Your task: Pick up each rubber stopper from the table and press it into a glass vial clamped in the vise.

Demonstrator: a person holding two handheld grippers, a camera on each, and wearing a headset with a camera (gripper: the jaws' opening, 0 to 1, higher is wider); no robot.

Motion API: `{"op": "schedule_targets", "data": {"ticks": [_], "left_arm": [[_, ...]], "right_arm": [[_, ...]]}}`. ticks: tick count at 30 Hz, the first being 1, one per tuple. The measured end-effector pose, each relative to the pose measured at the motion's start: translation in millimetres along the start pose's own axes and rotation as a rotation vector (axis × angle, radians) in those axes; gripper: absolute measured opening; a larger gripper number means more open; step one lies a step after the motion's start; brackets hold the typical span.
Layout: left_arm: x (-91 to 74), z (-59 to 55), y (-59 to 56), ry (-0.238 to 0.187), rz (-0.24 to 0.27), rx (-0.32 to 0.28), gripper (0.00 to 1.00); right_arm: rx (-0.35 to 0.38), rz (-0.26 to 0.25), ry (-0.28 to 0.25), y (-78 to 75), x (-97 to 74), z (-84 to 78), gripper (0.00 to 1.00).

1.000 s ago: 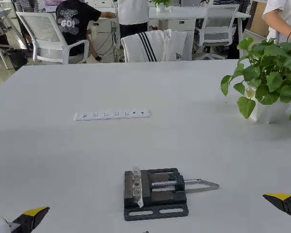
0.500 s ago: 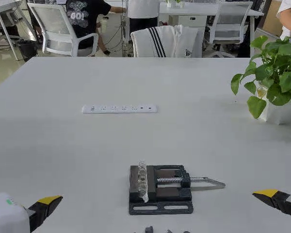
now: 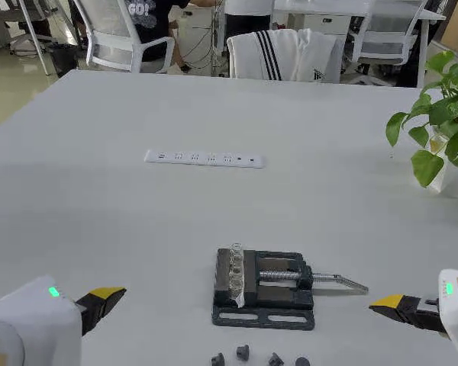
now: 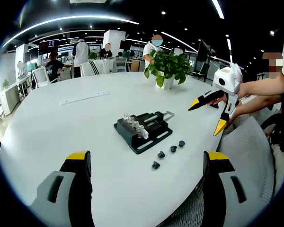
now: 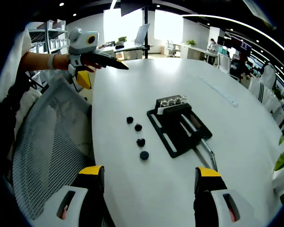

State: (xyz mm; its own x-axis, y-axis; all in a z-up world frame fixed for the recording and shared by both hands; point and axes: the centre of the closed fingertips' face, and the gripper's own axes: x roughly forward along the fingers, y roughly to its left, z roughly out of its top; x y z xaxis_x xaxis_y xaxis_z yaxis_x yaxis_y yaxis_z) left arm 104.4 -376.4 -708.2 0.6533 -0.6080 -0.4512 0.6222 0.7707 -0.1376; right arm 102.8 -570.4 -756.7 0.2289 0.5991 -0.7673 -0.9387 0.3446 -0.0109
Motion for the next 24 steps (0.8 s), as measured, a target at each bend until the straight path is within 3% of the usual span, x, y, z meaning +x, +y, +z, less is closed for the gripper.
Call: {"op": "schedule_targets", "data": {"ticks": [13,24], "left_arm": [[3.3,-10.8,4.4,0.014,-0.014,0.012,0.98],[6.6,-15.5,6.4,0.015,-0.020,0.021,0.98]], "right_arm": [[-0.138,0.110,0.133,5.1,25.6,1.9,0.51],[-0.239,0.164,0.230,4.5,47.2,-4.3,0.33]]}}
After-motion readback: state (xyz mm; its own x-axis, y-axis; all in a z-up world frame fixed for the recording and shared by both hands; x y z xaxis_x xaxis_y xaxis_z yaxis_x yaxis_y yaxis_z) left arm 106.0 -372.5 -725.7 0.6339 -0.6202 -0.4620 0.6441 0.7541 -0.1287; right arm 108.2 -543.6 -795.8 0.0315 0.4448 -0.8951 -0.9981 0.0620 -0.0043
